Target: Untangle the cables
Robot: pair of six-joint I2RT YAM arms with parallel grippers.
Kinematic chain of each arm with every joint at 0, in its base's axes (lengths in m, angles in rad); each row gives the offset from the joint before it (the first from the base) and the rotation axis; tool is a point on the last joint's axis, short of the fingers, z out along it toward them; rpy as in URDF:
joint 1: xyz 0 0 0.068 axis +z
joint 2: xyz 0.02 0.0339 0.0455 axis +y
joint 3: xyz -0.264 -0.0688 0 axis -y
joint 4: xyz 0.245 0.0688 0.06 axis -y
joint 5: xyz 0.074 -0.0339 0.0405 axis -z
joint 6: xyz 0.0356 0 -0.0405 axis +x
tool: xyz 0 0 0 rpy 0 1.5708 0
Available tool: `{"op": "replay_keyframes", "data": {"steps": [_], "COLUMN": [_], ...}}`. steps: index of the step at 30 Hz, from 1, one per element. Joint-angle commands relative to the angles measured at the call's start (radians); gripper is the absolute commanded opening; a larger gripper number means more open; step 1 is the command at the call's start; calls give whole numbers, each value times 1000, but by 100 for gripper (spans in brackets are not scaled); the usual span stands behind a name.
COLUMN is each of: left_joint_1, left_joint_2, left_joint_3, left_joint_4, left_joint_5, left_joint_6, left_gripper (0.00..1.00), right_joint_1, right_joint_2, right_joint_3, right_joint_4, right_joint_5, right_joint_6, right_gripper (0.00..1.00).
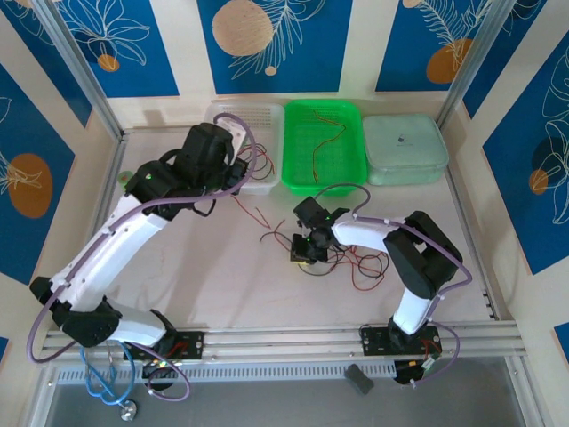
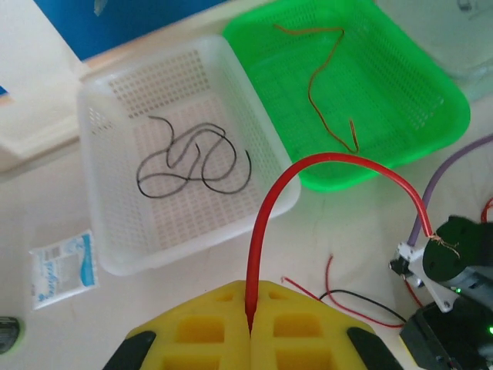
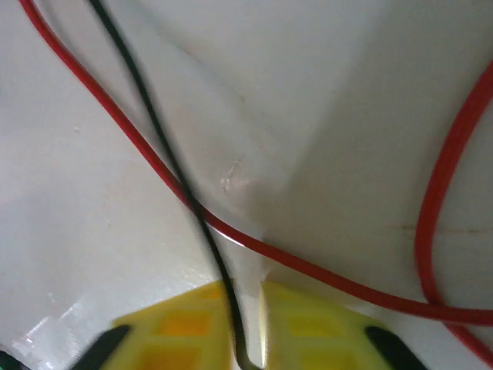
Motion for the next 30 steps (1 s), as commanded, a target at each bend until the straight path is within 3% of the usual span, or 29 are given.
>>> {"op": "replay_keyframes", "data": {"steps": [1, 9, 15, 20, 30], "left_joint_1": [-5, -5, -4, 2, 47], "left_joint_2": [-30, -26, 29, 113, 377], "left_joint_3": [73, 133, 140, 140, 186], "left_joint_4": [-57, -6, 159, 370, 735], "left_joint_5": [-69, -86, -47, -5, 6], "left_joint_6": [48, 90, 131, 174, 159], "left_gripper": [0, 0, 0, 0, 0], "right_joint_1": [16, 16, 19, 18, -36], "right_joint_2": [36, -38, -196, -381, -720], "right_joint_3": [-6, -72, -75, -44, -54], "right_joint_4": [-26, -45, -80, -189, -427], "right_joint_5": [62, 83, 84, 138, 297], "right_joint_6": [9, 19, -6, -41, 46], "right_gripper": [2, 2, 43, 61, 64]}}
